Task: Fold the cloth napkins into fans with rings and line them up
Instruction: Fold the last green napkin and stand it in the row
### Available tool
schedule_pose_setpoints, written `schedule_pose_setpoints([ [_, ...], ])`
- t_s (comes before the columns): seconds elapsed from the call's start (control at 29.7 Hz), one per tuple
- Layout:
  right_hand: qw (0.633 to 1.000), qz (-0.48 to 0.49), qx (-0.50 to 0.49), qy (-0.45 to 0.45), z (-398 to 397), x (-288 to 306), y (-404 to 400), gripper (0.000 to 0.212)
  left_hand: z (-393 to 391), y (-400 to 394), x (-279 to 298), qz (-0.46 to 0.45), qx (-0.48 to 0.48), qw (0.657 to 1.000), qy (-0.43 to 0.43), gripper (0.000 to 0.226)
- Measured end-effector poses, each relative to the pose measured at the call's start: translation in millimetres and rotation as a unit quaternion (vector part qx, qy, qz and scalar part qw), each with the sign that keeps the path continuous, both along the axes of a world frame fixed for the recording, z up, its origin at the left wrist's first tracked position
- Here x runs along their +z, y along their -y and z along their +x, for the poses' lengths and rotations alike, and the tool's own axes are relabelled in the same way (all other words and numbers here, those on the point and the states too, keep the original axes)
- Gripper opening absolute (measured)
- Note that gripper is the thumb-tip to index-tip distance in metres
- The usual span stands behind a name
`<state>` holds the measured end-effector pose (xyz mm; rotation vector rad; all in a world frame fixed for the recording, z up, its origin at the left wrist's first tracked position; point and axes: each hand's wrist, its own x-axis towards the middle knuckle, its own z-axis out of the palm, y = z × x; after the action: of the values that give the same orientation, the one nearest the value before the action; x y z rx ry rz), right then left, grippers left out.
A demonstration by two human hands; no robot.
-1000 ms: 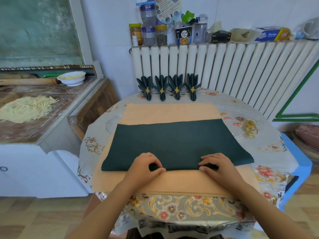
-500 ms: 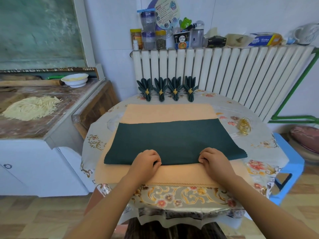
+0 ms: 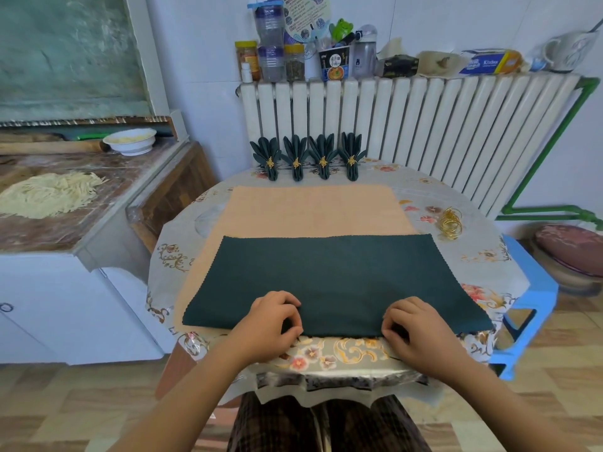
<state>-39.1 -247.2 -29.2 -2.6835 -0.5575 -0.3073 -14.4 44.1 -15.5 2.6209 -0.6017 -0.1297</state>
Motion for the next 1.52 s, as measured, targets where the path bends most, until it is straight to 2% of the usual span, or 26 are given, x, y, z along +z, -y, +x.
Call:
schedule_pose_setpoints([
  [0.03, 1.000, -0.001, -0.005, -0.014, 0, 2, -2, 0.005, 0, 0, 1, -0.011, 0.006, 1.000, -0.015, 0.010],
  [0.27, 0.999, -0.001, 0.006, -0.043, 27, 8, -46, 0.014, 15, 9, 7, -0.045, 0.056, 0.997, -0.005, 0.008],
  [0.37, 0.999, 0.007, 0.012, -0.050, 45, 5, -71, 0.020, 27, 4, 2, -0.012, 0.117, 0.993, 0.019, 0.016],
  [0.47, 0.999, 0.015, 0.008, -0.051, 66, 6, -98, 0.025, 41, -7, -1, 0.027, 0.194, 0.980, 0.021, 0.025],
  [0.61, 0.999, 0.004, -0.025, -0.045, 80, -4, -119, 0.035, 60, -28, -1, 0.053, 0.294, 0.954, 0.012, 0.027],
  [0.77, 0.999, -0.008, -0.042, -0.025, 82, -15, -123, 0.036, 88, -52, 0, 0.057, 0.367, 0.928, -0.016, 0.039],
  [0.94, 0.999, 0.007, -0.046, -0.011, 83, -17, -123, 0.034, 116, -63, 4, 0.016, 0.420, 0.907, -0.032, 0.049],
  [1.11, 0.999, 0.014, -0.052, 0.005, 87, -23, -122, 0.034, 132, -67, 6, -0.075, 0.446, 0.891, -0.033, 0.057],
  [1.28, 0.998, 0.018, -0.057, 0.008, 87, -23, -123, 0.043, 126, -65, 10, -0.193, 0.474, 0.859, -0.023, 0.053],
  [1.38, 0.996, 0.066, -0.045, -0.035, 90, -18, -120, 0.029, 117, -56, 18, -0.221, 0.434, 0.874, -0.001, 0.026],
  [1.45, 0.982, 0.166, -0.052, -0.071, 91, -12, -117, 0.022, 107, -45, 22, -0.220, 0.386, 0.896, -0.007, 0.009],
  [1.52, 0.961, 0.251, -0.057, -0.102, 90, -7, -116, 0.024, 93, -33, 24, -0.180, 0.331, 0.926, -0.019, 0.008],
])
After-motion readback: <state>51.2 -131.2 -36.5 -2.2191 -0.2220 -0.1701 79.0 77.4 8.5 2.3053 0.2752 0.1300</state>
